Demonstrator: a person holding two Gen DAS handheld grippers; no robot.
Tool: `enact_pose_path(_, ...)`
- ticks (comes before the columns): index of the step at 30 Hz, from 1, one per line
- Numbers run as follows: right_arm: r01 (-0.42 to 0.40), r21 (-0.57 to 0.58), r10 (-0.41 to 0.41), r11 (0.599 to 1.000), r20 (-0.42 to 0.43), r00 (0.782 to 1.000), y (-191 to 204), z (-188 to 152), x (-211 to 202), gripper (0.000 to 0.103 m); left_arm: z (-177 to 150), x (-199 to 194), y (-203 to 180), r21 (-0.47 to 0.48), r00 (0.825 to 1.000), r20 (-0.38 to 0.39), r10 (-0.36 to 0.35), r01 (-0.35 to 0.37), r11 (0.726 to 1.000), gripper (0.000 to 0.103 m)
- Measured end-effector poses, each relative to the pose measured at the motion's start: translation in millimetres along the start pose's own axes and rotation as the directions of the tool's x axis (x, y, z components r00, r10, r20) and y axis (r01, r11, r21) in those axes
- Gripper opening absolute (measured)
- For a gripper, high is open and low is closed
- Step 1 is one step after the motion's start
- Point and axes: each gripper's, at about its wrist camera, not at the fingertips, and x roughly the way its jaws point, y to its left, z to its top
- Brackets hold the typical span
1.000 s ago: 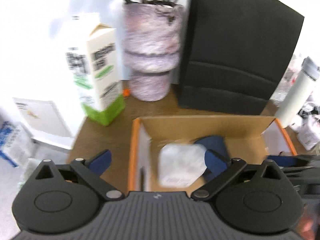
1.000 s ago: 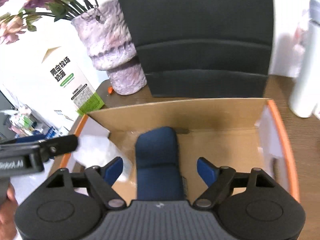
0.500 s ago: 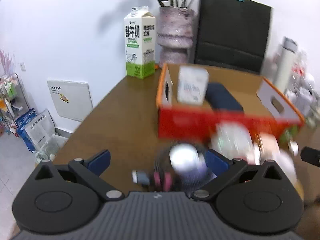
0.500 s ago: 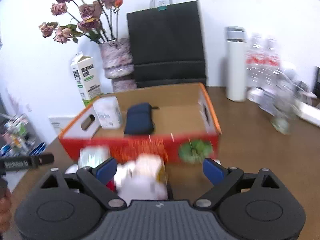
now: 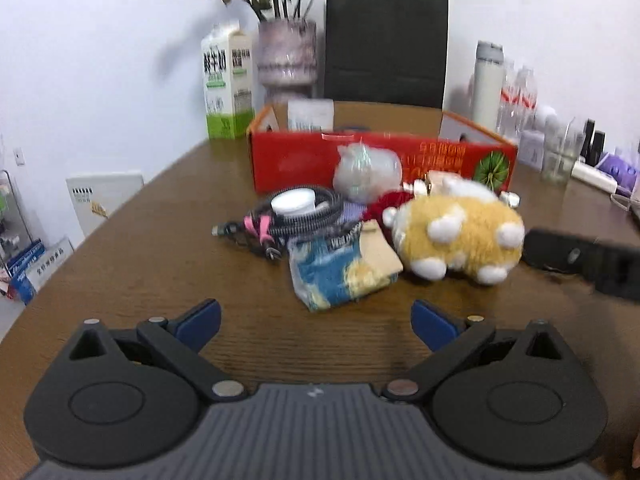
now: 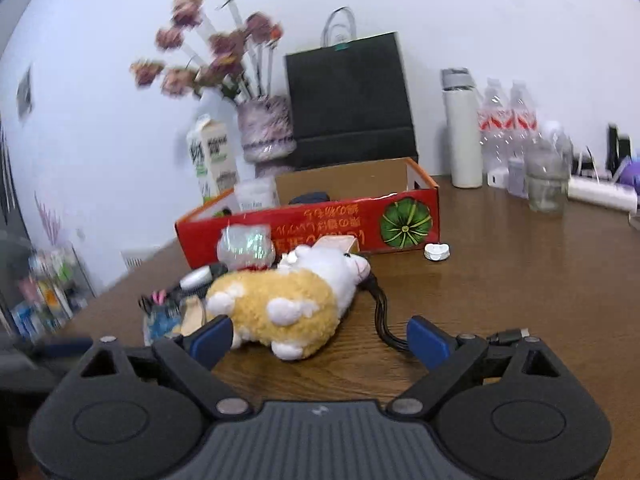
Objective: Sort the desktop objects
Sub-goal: 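Grasp the blue snack packet with the left tool while the right tool grasps the plush sheep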
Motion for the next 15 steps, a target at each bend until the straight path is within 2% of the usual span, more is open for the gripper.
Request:
enact_pose_path(6, 0.021, 0.126, -0.014, 0.992, -0.056, 0.998, -19.6, -3.0, 10.6, 0.093, -0.4, 2.1, 2.3, -0.012, 1.0, -0.012, -0.008, 0.008, 1.0, 0.103)
enact_pose_path(10, 0.046, 0.078, -0.041, 0.996, -0.066, 0.997, -14.2, 4.9, 15.3, 0.089, 12.9, 9.3, 0.1, 0.043, 0.999, 0.04, -0.002, 0.0, 0.999, 0.101)
enact_pose_path(12, 0.005, 0.078, 0.0, 0.997, -0.068, 0.998, -11.1, 22.5, 18.7, 0.088, 23.0, 17.9, 1.4, 0.042, 0.998, 0.051, -0.034, 0.032, 0.999, 0.097)
enact_pose_path(13, -0.027, 0.087, 0.035, 0.996, -0.084, 0.996, -9.4, 33.2, 25.2, 0.088, 27.3, 23.1, 2.1, 0.028, 0.998, 0.035, -0.051, 0.05, 0.998, 0.09)
enact_pose_path(15, -0.044, 0.114, 0.059, 0.992, -0.129, 0.99, -6.2, 51.6, 48.5, 0.085, 33.0, 35.9, 3.4, -0.016, 0.995, -0.006, -0.099, 0.099, 0.995, 0.086)
